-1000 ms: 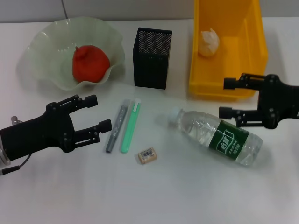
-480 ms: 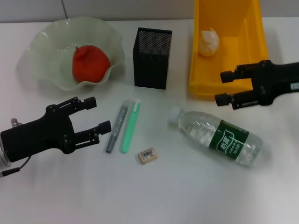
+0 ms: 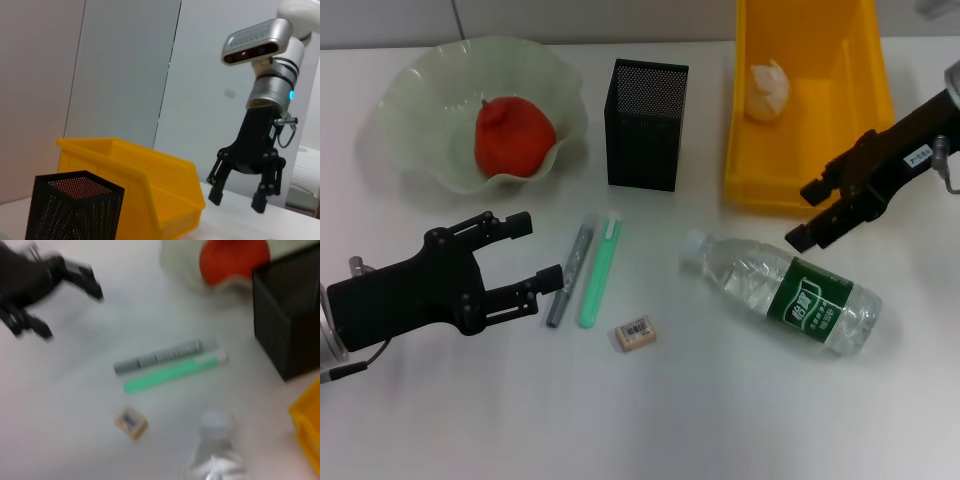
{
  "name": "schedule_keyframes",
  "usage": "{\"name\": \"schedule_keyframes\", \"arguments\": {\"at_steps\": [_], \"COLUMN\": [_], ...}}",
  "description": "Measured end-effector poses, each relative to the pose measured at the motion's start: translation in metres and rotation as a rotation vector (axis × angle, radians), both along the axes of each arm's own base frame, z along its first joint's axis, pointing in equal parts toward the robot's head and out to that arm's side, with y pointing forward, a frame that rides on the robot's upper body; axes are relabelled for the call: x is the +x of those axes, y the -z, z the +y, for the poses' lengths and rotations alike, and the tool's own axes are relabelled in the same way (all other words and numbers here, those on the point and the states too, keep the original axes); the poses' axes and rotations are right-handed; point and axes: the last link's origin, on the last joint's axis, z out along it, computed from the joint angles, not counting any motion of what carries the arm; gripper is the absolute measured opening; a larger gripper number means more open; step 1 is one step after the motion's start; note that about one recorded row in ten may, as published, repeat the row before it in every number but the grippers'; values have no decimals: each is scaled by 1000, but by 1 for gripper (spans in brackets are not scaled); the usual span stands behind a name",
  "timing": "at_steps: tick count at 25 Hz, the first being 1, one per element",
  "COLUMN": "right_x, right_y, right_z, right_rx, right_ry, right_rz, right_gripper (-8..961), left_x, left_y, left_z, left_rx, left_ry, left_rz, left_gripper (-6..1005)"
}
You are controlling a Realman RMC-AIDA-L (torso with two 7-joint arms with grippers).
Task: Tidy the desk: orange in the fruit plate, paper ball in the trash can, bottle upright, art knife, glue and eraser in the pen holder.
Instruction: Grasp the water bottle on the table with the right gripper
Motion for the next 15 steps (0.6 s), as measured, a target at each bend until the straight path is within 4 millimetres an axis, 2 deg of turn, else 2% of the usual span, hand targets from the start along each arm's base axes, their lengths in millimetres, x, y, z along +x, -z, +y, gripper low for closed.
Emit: {"name": "schedule_keyframes", "arguments": {"at_steps": [8, 15], "right_x": [-18, -20], "right_y": [18, 37], "right_z": [-2, -12], "right_rx": [-92, -142], "right_ry": [-27, -46], "right_rz": [-202, -283], "right_gripper": [790, 790], "left_x": [1, 1], "left_y": [1, 2], "left_z": [0, 1], "left_rx": [5, 7], "left_ry": [-4, -6], "left_rz": [-3, -6], "left_gripper": [801, 802]}}
